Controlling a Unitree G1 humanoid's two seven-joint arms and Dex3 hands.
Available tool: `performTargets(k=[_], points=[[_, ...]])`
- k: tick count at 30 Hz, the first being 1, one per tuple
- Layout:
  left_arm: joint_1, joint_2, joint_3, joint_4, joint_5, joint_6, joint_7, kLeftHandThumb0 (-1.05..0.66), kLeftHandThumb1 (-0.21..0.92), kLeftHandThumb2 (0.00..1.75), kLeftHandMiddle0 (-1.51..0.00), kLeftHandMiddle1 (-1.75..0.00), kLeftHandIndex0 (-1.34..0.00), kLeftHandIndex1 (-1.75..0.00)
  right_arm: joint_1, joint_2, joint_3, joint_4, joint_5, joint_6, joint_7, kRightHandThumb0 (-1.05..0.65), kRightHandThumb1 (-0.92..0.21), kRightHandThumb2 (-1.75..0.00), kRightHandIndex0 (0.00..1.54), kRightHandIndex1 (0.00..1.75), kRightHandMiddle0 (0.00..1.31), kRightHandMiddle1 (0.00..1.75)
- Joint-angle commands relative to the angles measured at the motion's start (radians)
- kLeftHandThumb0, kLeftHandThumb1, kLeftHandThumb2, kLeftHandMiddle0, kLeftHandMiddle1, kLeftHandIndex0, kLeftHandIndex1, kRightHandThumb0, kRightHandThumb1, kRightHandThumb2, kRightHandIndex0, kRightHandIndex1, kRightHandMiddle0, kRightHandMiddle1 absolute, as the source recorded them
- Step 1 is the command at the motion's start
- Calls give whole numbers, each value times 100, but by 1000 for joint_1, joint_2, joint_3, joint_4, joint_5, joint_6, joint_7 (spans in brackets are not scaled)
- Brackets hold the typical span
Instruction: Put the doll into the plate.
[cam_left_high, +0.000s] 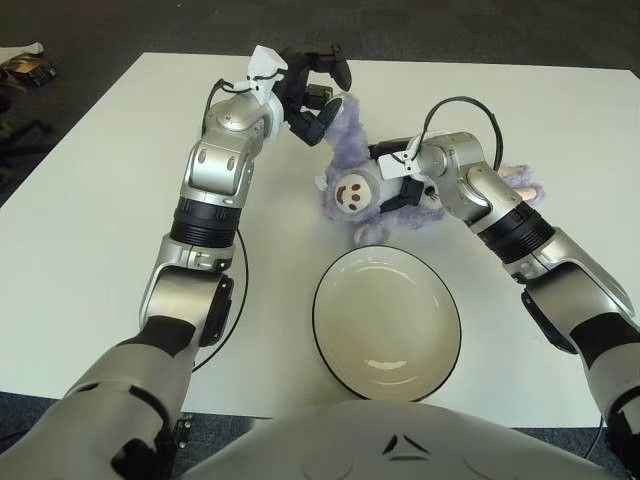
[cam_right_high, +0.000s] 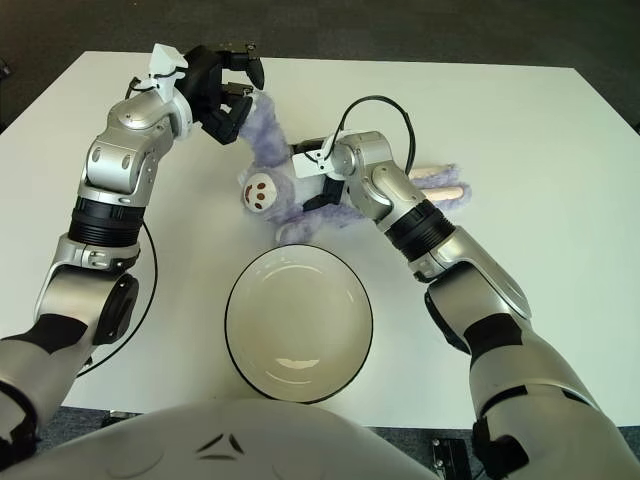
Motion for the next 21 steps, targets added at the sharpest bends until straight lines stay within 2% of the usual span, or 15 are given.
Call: performTargets(k=[1,6,14,21], points=[[6,3,2,-11,6,13,22,0,-9,162,-97,-130,-84,-175,75,10,-34,14,12,32,-40,49,-26,-130,71,163,57,175],[5,4,2,-6,5,8,24,0,-9,162,-97,-130,-84,-175,103,34,-82,11,40,37,-96,52,-20,-144,71,173,75,175],[7,3,5,-2,7,7,35,0,-9,162,-96,-131,-83,-175,141,65,-149,-12,74,78,-159,54,-14,-152,75,175,86,175],[16,-3,22,-8,-16,6,36,0,-9,162,-97,-130,-83,-175,161,82,-191,-16,98,77,-209,55,-13,-155,77,175,94,175]])
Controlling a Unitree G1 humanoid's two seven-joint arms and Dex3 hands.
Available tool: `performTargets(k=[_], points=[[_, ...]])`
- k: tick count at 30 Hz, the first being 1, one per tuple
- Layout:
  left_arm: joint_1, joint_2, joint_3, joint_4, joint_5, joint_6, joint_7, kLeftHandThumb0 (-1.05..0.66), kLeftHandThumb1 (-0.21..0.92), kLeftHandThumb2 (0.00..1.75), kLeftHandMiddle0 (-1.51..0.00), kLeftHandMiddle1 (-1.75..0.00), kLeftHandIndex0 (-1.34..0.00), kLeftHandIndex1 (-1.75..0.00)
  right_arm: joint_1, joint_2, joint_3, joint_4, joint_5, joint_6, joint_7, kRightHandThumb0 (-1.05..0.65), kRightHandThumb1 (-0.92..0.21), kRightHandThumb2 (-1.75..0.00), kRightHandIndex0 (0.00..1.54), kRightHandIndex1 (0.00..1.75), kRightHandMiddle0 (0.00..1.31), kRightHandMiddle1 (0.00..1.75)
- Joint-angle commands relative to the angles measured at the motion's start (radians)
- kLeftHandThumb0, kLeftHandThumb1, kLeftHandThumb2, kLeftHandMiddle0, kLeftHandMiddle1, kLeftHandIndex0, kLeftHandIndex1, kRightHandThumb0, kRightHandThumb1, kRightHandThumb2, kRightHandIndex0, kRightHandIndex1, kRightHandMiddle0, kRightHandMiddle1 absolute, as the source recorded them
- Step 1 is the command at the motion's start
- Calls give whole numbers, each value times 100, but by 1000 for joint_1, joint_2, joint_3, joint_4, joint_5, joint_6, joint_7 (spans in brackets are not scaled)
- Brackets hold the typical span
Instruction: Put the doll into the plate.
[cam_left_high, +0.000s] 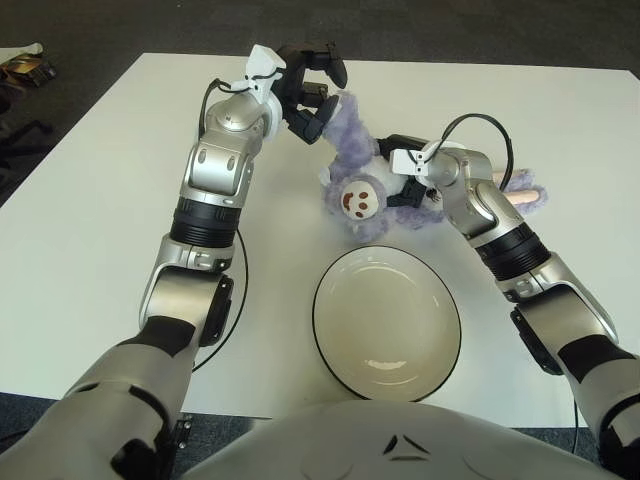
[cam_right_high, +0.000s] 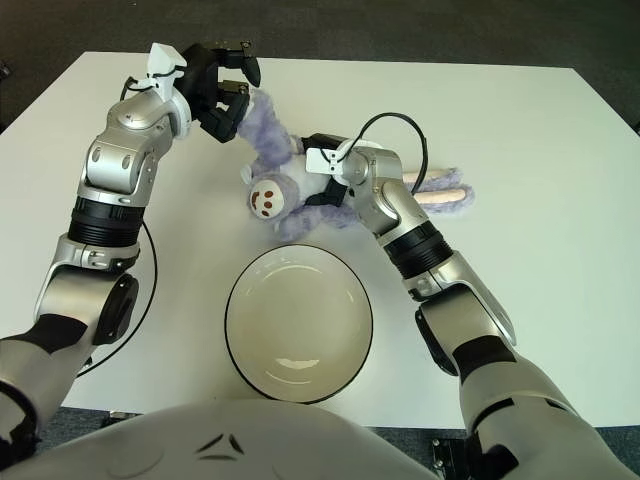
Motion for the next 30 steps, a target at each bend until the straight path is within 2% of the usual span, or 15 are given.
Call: performTargets(k=[1,8,15,23,30], points=[[19,-5,21,-8,-22,3,8,0,-9,162,-97,-130,-83,-175,45,4,-16,15,23,11,-19,55,-12,-155,77,175,95,175],[43,-5,62,-5,-70,0,3,0,-5,158,-96,-129,-79,-175,41,-1,-34,16,27,10,-42,56,-10,-157,79,175,100,175],[55,-23,78,-23,-73,30,59,0,2,151,-92,-129,-75,-175,34,-14,-42,6,23,4,-57,56,-10,-158,79,175,103,175],[68,-27,65,-53,-38,54,131,0,5,147,-89,-128,-73,-175,37,-41,-67,-72,25,31,-36,57,-10,-158,79,175,104,175],[88,-17,72,-49,-13,66,171,0,10,142,-86,-128,-70,-175,27,-49,-93,-129,34,95,-6,56,-11,-157,78,175,102,175]])
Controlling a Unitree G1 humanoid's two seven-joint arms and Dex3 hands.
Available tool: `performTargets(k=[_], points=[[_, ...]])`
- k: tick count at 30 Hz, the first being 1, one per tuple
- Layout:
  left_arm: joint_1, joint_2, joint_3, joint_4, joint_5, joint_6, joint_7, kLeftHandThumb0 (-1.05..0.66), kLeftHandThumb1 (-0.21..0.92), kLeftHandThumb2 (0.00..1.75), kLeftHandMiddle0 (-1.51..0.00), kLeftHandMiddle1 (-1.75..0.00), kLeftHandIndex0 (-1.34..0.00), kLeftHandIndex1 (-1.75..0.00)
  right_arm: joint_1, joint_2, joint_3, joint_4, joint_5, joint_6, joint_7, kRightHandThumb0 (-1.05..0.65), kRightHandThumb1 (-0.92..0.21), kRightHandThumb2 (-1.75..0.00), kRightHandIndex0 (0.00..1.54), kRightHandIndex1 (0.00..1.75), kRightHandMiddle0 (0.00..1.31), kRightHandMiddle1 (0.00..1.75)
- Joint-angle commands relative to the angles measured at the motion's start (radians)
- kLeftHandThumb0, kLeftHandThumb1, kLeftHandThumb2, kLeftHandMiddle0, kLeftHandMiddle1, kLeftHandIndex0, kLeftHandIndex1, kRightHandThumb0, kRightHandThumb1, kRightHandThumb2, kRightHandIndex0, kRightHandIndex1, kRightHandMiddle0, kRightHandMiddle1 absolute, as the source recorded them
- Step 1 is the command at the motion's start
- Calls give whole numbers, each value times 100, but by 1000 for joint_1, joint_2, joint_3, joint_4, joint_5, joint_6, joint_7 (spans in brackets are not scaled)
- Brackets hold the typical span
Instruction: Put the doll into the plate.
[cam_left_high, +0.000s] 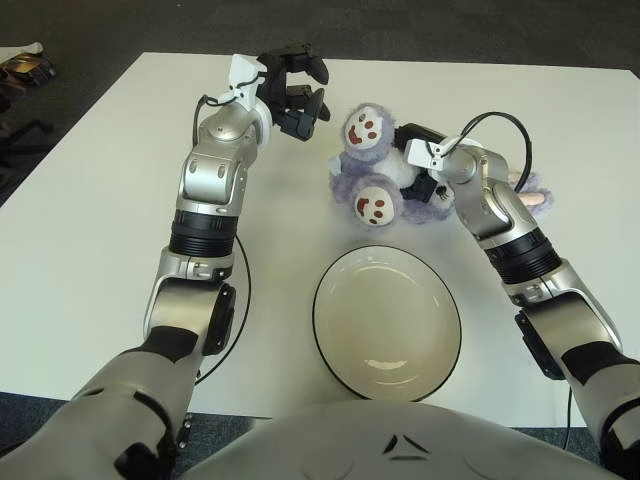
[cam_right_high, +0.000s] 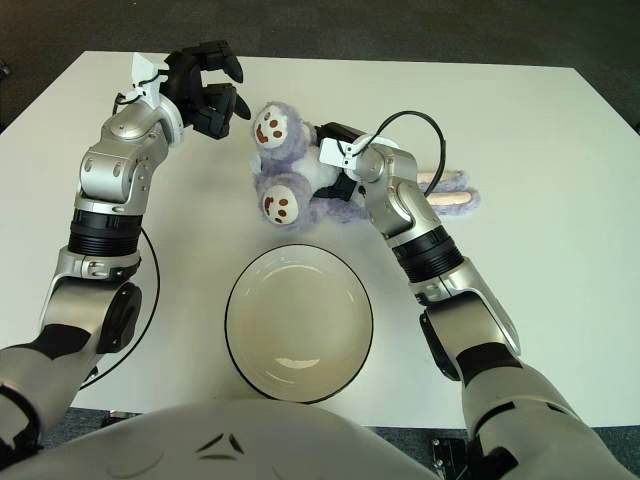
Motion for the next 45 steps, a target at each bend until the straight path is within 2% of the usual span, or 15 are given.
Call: performTargets(k=[1,11,15,21,31,39,45], points=[[29,10,9,1,15,2,26,0,12,139,-84,-129,-69,-175,-1,-14,-26,-38,13,42,19,56,-12,-156,77,175,100,175],[48,-14,43,20,10,-41,77,-1,37,117,-58,-147,-52,-175,-39,-54,-47,-89,46,82,95,54,-14,-153,75,175,96,175],[44,-22,57,42,4,-61,92,-1,43,111,-52,-151,-47,-175,-54,-75,-49,-129,41,108,130,54,-15,-151,74,175,94,175],[39,-37,71,68,2,-89,115,-1,47,107,-50,-152,-42,-175,-83,-118,-63,-261,46,187,222,54,-15,-152,74,175,93,175],[30,-44,64,93,19,-79,148,-1,51,101,-49,-150,-39,-175,-72,-158,-96,-359,98,209,260,54,-14,-153,76,175,92,175],[17,-41,54,115,34,-68,165,-1,55,96,-48,-147,-38,-175,-96,-192,-127,-422,179,222,318,55,-12,-156,77,175,101,175],[11,-43,51,123,40,-59,168,-1,55,95,-49,-147,-37,-175,-88,-199,-146,-458,225,226,318,56,-10,-158,79,175,104,175]])
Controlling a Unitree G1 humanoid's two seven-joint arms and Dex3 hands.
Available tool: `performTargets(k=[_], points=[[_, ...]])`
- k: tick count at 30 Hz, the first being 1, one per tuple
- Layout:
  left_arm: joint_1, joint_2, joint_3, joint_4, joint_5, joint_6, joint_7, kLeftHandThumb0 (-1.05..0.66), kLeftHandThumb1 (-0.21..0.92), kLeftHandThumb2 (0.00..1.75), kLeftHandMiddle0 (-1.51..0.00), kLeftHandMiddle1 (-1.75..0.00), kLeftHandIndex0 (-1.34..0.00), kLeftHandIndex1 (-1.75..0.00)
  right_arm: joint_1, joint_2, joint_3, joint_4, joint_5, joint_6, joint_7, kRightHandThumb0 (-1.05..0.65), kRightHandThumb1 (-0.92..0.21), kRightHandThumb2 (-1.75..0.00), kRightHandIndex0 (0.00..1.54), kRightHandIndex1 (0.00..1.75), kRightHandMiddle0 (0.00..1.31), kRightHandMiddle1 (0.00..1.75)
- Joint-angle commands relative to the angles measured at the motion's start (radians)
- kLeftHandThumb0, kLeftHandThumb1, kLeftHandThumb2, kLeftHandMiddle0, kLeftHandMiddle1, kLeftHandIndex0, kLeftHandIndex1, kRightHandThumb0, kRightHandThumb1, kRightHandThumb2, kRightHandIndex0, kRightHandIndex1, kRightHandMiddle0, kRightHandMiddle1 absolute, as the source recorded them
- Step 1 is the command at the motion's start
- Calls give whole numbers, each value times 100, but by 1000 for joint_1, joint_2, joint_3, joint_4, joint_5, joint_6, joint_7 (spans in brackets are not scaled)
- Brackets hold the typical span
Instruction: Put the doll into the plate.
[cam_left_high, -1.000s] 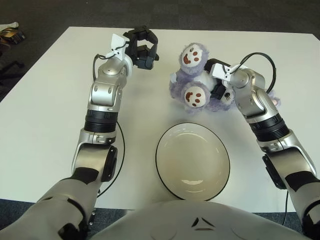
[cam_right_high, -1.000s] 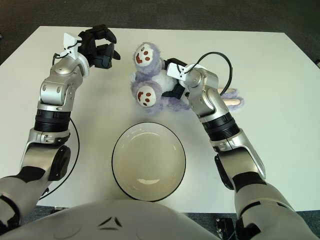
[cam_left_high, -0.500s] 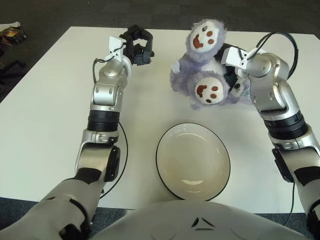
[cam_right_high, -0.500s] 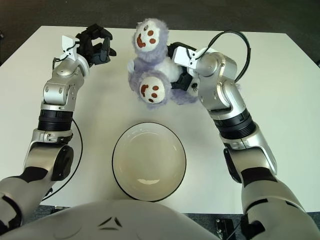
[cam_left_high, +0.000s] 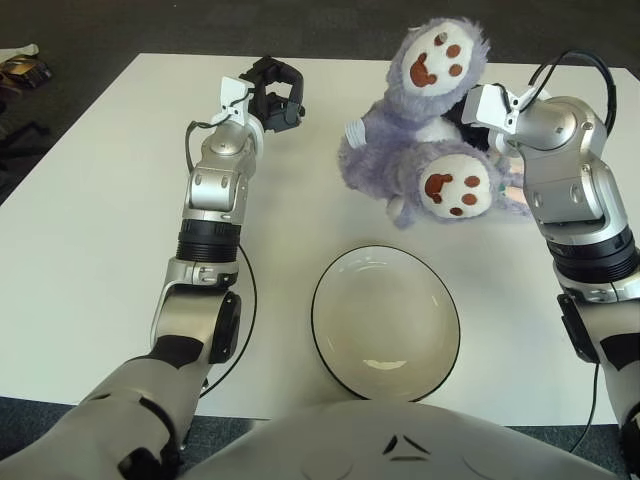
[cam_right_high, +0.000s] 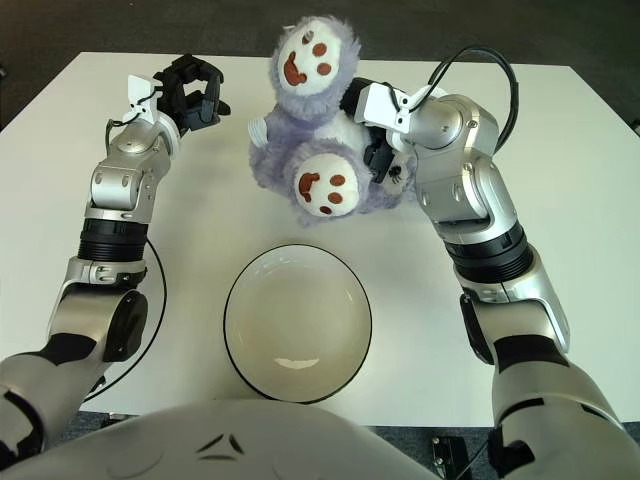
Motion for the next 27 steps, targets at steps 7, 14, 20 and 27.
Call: performTargets(k=[7,14,20,27], points=[[-24,6,-14,13,8,16,-3,-1,55,95,-49,-146,-37,-175,14,-23,-38,-66,76,-15,-12,57,-9,-160,80,175,105,175],[-24,4,-21,18,10,14,2,-1,55,95,-49,-147,-37,-175,28,-33,-29,-109,125,-5,9,58,-7,-162,82,175,106,175],[-26,1,-21,24,5,11,-1,-1,54,96,-48,-148,-37,-175,46,-21,-30,-133,193,17,23,58,-6,-163,82,175,108,175],[-30,-5,-22,35,3,3,3,-1,55,96,-47,-149,-37,-175,79,-21,-36,-171,251,51,4,59,-6,-163,83,175,108,175]])
